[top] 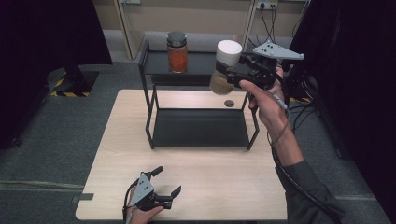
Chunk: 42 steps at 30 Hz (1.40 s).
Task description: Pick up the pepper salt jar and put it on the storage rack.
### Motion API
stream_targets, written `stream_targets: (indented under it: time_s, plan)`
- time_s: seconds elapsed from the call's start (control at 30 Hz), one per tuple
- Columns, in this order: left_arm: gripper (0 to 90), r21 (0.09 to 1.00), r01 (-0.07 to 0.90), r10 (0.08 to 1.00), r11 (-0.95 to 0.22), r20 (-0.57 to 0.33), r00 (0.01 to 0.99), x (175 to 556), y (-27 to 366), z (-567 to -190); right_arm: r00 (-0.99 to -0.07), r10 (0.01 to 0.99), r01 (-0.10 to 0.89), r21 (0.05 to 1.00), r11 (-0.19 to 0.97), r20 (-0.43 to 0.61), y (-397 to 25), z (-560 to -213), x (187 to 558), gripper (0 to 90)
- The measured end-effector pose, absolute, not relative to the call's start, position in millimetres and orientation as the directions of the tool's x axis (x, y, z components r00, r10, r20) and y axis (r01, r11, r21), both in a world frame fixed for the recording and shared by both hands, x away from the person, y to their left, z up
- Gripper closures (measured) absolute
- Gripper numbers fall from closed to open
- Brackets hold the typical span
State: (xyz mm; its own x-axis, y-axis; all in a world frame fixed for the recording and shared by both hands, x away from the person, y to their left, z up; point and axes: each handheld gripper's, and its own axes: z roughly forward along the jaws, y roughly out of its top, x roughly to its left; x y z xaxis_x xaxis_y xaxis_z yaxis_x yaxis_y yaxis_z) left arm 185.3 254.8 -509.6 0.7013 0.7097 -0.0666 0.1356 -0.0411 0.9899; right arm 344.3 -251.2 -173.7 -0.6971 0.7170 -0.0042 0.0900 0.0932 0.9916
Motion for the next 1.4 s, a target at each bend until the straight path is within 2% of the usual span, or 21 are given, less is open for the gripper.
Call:
stream_targets:
  time_s: [0.87, 1.4]
  plan:
    - [2.6, 0.99, 0.132, 0.709, -0.042, -0.064, 0.703, 184.7, 255.6, -508.7, -0.631, 0.775, 0.089, 0.987, 0.131, -0.046, -222.7, -144.7, 366.7, 35.6]
    - [2.6, 0.991, 0.126, 0.71, -0.038, -0.062, 0.702, 184.3, 255.8, -508.7, -0.584, 0.808, 0.095, 0.983, 0.155, -0.071, -207.7, -141.9, 384.6, 35.6]
